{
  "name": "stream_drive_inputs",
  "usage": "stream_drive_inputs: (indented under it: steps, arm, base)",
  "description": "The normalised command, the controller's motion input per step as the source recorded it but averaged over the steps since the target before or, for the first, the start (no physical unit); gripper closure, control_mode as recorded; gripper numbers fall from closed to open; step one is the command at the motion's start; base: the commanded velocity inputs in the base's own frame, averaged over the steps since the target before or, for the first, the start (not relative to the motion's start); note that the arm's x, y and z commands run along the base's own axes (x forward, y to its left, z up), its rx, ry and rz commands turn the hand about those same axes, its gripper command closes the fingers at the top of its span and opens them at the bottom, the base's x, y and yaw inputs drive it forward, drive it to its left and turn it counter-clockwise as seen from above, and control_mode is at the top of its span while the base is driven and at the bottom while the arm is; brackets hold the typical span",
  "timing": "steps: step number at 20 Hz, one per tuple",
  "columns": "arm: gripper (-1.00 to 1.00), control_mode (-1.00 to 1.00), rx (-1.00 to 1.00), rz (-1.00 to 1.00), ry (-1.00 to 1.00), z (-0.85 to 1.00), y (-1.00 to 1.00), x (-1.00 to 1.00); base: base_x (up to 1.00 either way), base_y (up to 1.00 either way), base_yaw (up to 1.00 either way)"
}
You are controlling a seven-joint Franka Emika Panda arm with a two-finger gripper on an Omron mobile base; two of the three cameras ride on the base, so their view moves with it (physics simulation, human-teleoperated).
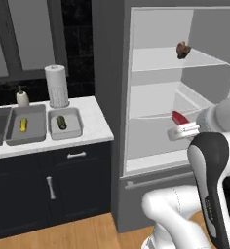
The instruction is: Place one cucumber and one steak in each tupperware on the nearby counter, to pack two identical lunches.
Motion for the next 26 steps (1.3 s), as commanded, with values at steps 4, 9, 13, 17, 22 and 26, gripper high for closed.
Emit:
stream_drive_inputs:
  steps: [4, 9, 13, 17, 22, 26]
  arm:
    - [1.00, 1.00, 0.00, 0.00, 0.00, 0.00, 0.00, 0.00]
    - [1.00, 1.00, 0.00, 0.00, 0.00, 0.00, 0.00, 0.00]
    - [1.00, 1.00, 0.00, 0.00, 0.00, 0.00, 0.00, 0.00]
    - [1.00, 1.00, 0.00, 0.00, 0.00, 0.00, 0.00, 0.00]
    - [1.00, 1.00, 0.00, 0.00, 0.00, 0.00, 0.00, 0.00]
    - [1.00, 1.00, 0.00, 0.00, 0.00, 0.00, 0.00, 0.00]
  base:
    - [0.08, 1.00, 0.00]
    - [0.59, 1.00, 0.00]
    - [0.99, 0.84, 0.00]
    - [1.00, 0.08, 0.00]
    - [1.00, -0.05, 0.00]
    - [0.83, -0.01, 0.00]
